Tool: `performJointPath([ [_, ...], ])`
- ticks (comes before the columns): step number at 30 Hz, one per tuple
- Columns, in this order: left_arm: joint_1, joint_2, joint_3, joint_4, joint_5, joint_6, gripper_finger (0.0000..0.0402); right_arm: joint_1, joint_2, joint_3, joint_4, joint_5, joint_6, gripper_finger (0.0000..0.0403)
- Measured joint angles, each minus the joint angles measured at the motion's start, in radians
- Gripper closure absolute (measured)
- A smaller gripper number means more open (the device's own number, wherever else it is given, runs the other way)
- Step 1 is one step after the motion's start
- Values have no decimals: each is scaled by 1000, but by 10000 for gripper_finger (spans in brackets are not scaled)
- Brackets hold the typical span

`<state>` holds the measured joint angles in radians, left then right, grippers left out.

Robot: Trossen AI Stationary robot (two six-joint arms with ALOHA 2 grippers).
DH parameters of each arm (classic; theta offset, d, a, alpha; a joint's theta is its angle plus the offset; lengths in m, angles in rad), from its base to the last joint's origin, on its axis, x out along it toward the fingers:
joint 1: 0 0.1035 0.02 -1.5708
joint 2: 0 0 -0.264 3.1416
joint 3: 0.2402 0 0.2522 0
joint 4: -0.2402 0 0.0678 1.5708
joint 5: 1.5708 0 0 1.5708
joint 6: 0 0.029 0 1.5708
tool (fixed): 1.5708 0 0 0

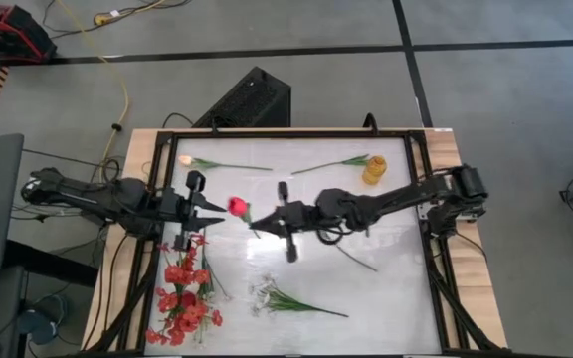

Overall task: Sort flowers into vase by color
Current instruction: Put the bottom of the red tulip into the red vase

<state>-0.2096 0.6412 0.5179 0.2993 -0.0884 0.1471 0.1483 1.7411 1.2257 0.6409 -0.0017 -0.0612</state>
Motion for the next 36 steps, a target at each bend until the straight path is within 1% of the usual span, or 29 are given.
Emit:
performJointPath([
  [4, 0, 56, 0, 24, 6, -1, 288, -21, 97, 93, -7, -4, 0, 386],
  [6, 0, 70, 0, 25, -8, -11, 271, -22, 131, 132, -17, -27, 0, 386],
  [10, 0, 70, 1, 44, 1, -14, 240, -29, 150, 168, -40, -36, -1, 385],
  [13, 0, 70, 1, 41, 5, -11, 228, -34, 155, 167, -56, -36, -1, 385],
  [25, 0, 70, 1, 28, 10, -16, 226, -55, 152, 167, -53, -26, 8, 385],
  [30, 0, 70, 1, 28, -3, -24, 226, -58, 151, 167, -54, -26, 8, 385],
  [33, 0, 70, 1, 29, -3, -30, 233, -58, 151, 167, -54, -25, 8, 385],
  [36, 0, 70, 1, 29, -4, -33, 252, -58, 151, 167, -57, -25, 8, 385],
])
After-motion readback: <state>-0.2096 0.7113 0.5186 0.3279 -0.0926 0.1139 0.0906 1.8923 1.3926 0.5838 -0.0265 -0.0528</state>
